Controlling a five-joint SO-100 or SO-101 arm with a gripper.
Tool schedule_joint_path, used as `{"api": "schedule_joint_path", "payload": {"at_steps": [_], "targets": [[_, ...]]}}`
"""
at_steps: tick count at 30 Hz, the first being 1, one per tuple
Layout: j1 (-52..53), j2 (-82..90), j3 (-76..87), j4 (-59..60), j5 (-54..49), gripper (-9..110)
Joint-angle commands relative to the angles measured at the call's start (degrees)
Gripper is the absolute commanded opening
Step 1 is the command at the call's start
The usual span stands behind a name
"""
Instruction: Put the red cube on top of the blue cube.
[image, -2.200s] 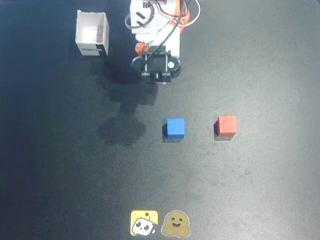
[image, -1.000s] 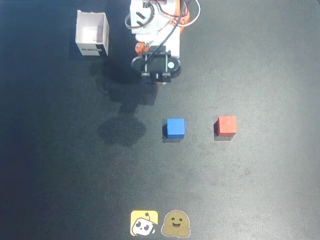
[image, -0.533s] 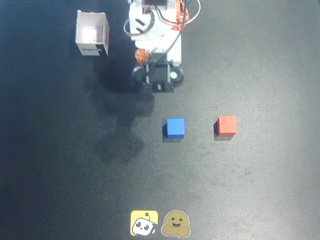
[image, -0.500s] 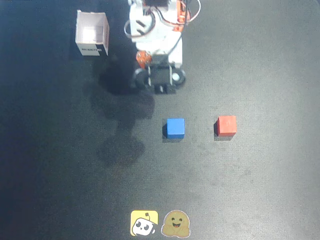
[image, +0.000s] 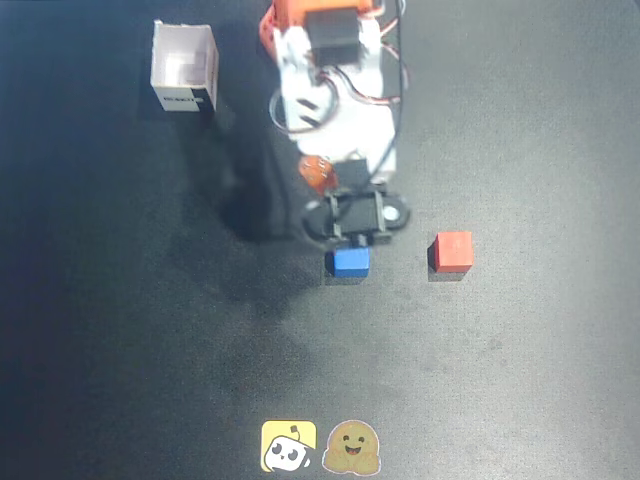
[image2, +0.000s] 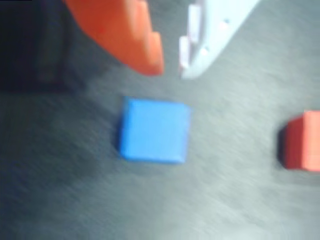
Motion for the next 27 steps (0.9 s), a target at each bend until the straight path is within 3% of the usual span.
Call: {"api": "schedule_joint_path", "payload": {"at_steps": [1, 10, 27], "targets": [[-2.37, -0.70, -3.16, -2.99, 1.49, 1], [-7.73, -7.29, -5.71, -6.77, 1.85, 7], [-18.81, -15.38, -2.55, -17.40, 15.56, 18]]}}
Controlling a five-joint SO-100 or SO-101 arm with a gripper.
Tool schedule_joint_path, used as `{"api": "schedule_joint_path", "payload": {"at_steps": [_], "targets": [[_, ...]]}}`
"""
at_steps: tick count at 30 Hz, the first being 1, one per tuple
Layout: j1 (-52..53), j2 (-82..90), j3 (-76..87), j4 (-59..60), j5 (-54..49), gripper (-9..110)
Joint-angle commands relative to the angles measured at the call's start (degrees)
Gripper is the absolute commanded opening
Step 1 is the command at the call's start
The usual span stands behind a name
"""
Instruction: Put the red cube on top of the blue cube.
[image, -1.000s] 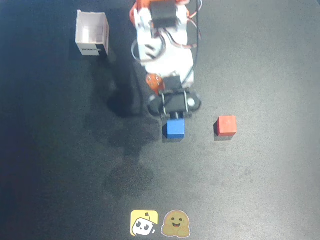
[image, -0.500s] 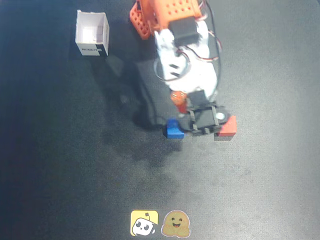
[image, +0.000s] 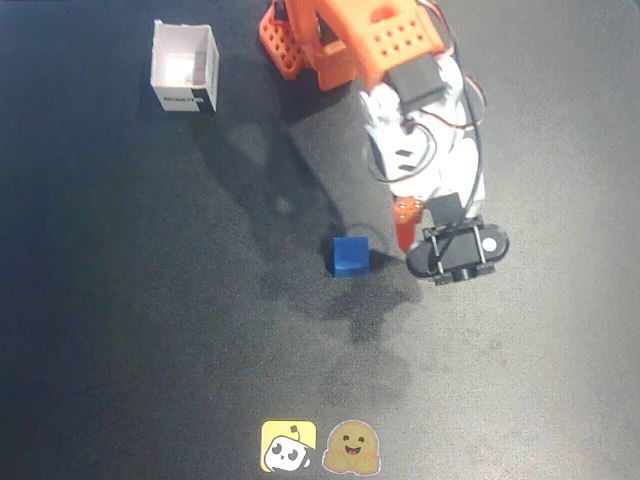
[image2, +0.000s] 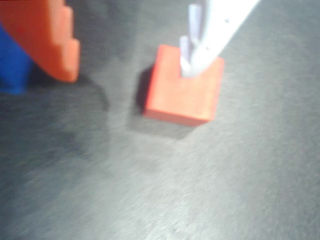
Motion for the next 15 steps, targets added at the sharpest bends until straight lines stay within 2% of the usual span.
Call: {"api": "schedule_joint_path", "payload": {"at_steps": [1, 15], "targets": [[-1.58, -0.62, -0.26, -2.37, 2.64, 19], [-5.71, -4.48, 4.13, -8.00, 11.25, 20]]}}
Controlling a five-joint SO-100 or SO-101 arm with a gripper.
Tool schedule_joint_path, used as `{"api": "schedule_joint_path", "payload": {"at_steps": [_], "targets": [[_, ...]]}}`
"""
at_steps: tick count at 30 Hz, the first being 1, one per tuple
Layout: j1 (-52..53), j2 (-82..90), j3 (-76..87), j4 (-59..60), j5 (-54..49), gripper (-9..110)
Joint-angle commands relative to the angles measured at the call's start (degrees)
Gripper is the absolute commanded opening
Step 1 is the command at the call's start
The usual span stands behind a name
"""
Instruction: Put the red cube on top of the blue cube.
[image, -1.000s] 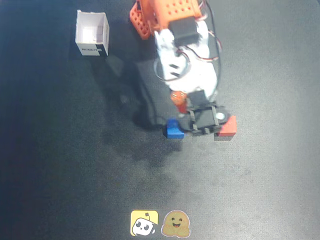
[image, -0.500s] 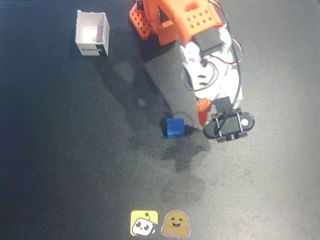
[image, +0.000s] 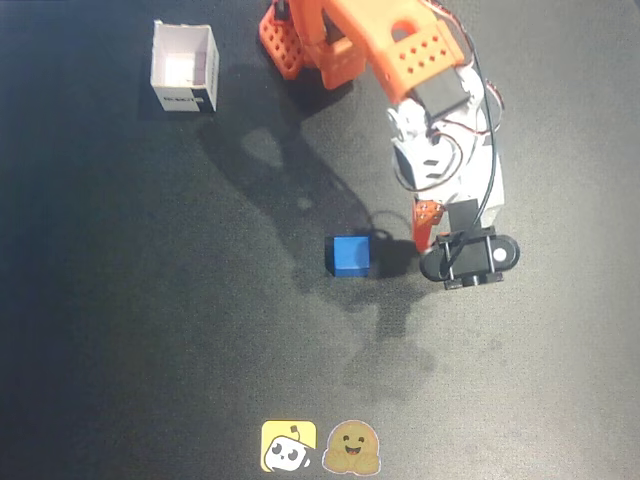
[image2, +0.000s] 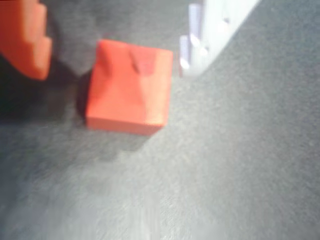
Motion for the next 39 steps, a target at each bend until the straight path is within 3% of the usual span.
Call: {"api": "schedule_joint_path", "payload": {"at_steps": [1, 32, 39], "targets": [[-0.79, -0.09, 0.35, -2.20, 1.41, 20], [-2.72, -8.79, 6.94, -15.91, 8.53, 20], [-2.37, -9.14, 7.56, -16.61, 9.67, 9]]}}
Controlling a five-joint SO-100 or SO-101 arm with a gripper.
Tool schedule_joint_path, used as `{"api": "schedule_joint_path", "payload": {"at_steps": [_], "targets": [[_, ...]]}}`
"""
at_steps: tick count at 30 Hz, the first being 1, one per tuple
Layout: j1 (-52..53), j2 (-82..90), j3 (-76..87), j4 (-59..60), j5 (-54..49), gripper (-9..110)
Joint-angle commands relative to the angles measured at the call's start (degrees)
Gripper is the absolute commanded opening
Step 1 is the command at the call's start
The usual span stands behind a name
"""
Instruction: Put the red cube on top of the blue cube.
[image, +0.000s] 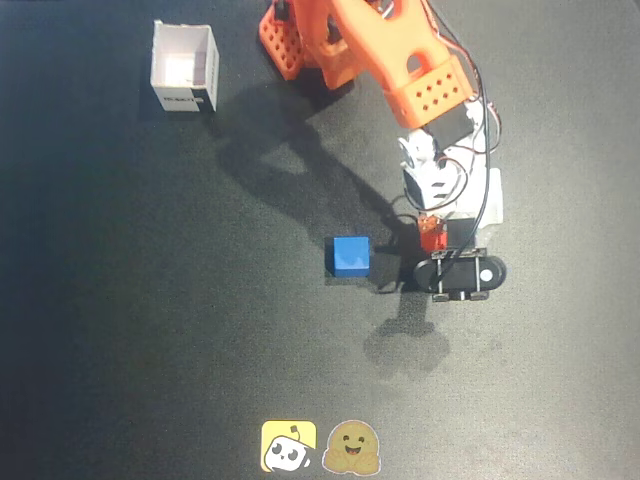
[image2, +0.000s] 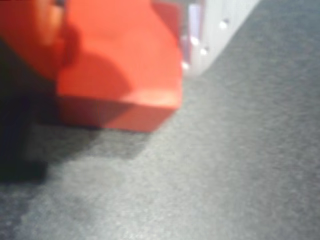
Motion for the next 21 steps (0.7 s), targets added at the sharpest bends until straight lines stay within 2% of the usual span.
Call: {"api": "schedule_joint_path", "payload": {"at_steps": [1, 9, 21], "targets": [[-0.18, 0.35, -0.18, -0.97, 0.88, 7], [0.70, 2.64, -0.18, 2.02, 0.70, 7], [8.26, 15.82, -4.13, 18.46, -3.69, 7]]}}
